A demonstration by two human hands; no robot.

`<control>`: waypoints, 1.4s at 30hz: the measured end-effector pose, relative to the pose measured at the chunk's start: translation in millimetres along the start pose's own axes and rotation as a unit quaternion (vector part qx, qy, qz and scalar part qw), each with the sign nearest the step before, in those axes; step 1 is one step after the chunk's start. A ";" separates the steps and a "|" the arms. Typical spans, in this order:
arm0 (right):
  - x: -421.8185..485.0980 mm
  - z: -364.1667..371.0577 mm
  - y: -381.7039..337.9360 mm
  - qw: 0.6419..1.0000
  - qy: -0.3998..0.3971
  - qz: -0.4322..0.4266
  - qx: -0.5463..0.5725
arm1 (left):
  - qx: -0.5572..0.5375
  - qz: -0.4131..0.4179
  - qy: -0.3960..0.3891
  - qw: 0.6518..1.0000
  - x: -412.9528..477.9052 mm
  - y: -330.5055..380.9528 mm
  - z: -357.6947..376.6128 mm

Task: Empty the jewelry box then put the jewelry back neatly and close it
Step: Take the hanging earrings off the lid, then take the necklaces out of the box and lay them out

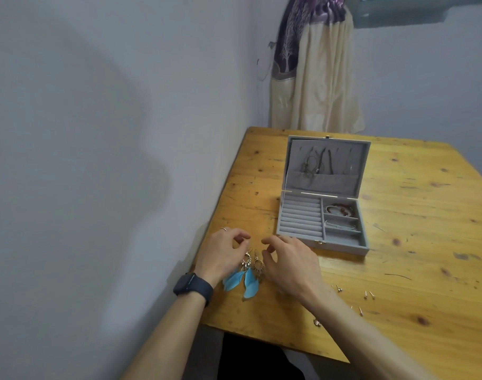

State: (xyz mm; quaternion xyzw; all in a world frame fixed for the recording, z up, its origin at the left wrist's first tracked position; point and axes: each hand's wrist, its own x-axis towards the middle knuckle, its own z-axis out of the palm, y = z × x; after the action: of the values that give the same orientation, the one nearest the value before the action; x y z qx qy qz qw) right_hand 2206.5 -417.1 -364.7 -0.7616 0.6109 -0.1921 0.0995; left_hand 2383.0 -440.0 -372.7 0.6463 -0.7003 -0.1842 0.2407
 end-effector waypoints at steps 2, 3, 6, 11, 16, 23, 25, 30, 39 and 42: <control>-2.1 -12.2 9.0 0.999 0.030 0.000 0.021 | -0.005 0.011 0.012 1.000 9.1 12.0 -5.2; -2.4 -19.1 14.9 0.998 0.046 0.000 0.033 | -0.009 0.019 0.019 1.000 15.0 19.3 -7.9; 3.4 -40.5 36.8 0.994 0.085 0.007 0.067 | -0.014 0.052 0.029 0.998 36.4 46.1 -14.2; 29.2 -71.4 75.4 0.986 0.128 0.037 0.098 | -0.021 0.093 0.026 0.995 75.8 92.7 -9.2; 68.3 -89.9 107.9 0.978 0.159 0.057 0.120 | -0.034 0.087 0.061 0.994 125.3 118.1 12.4; 134.6 -84.4 133.9 0.976 0.159 0.105 0.103 | -0.086 0.064 0.129 0.986 185.7 130.8 33.0; 150.4 -81.8 133.3 0.978 0.148 0.111 0.096 | -0.069 0.092 0.128 0.985 198.6 129.7 37.1; 179.8 -71.4 122.5 0.982 0.122 0.121 0.076 | -0.078 0.117 0.112 0.984 220.2 119.8 45.4; 194.8 -64.4 112.8 0.979 0.162 0.110 0.056 | -0.092 0.144 0.157 0.973 229.0 112.2 40.5; 192.1 -72.7 116.8 0.965 0.229 0.085 0.097 | -0.083 0.150 0.154 0.973 228.7 111.6 37.7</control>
State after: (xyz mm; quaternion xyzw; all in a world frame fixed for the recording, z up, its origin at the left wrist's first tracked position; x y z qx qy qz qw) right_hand 2106.8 -624.5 -311.1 -0.6292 0.6585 -0.4103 0.0469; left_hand 2259.1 -658.6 -317.3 0.5319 -0.7264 -0.1019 0.4231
